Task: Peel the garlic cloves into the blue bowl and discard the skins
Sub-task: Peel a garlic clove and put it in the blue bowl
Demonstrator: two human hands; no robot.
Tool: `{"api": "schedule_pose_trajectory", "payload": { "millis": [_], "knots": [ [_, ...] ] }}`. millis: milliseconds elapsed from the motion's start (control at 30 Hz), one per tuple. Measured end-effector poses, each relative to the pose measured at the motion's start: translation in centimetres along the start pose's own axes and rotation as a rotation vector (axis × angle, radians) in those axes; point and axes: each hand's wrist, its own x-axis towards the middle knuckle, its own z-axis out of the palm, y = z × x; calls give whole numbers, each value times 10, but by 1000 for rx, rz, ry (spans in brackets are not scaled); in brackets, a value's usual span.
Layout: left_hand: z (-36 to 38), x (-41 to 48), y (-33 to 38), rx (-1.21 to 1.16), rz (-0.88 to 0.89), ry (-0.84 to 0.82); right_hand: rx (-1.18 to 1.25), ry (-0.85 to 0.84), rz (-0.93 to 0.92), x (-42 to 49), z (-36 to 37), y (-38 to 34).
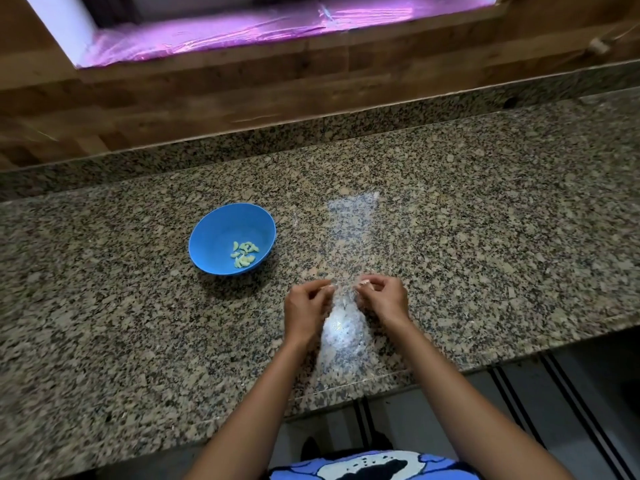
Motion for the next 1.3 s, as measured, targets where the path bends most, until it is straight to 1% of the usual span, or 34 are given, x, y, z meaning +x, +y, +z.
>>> {"api": "schedule_pose_trajectory", "payload": {
  "millis": [67,100,167,233,333,367,433,467,533,633,733,767,800,900,967,1000,1033,1100,1133,1233,1300],
  "knots": [
    [-11,7,-7,80,-58,18,-354,26,-181,2,-4,5],
    [-16,10,-10,149,-56,1,-463,22,-253,3,-6,8],
    [-23,14,-9,246,-55,-48,-600,23,-359,3,-6,11],
    [-26,19,-6,260,-94,-114,-704,15,-412,5,-6,15],
    [-32,27,1,245,-179,-239,-956,-41,-389,2,-6,20],
    [-33,29,3,257,-188,-257,-1000,-26,-404,-1,-5,21],
    [-33,31,7,329,-174,-257,-979,26,-499,-8,0,20],
    [-32,31,9,370,-157,-254,-961,19,-549,-11,3,21],
    [-29,29,9,425,-113,-246,-983,-57,-610,-15,10,24],
    [-27,27,8,518,-26,-236,-1020,-165,-629,-17,16,29],
    [-26,26,7,528,-4,-236,-985,-156,-682,-17,25,32],
    [-27,26,6,500,-18,-237,-970,-125,-709,-17,27,33],
    [-30,27,4,418,-59,-244,-954,-84,-724,-17,29,35],
    [-42,26,1,16,-241,-286,-913,84,-681,-13,24,37],
    [-46,22,1,-146,-306,-314,-896,122,-697,-11,21,33],
    [-47,20,1,-202,-316,-328,-862,86,-723,-11,21,29],
    [-47,18,3,-240,-307,-344,-797,14,-732,-13,23,23],
    [-47,16,5,-266,-262,-365,-637,-161,-681,-19,26,9],
    [-47,16,5,-257,-227,-364,-578,-220,-637,-20,27,3],
    [-49,15,6,-169,-56,-342,-458,-289,-471,-14,26,-11],
    [-51,16,5,-86,51,-288,-373,-391,-329,-5,24,-18]
  ]
}}
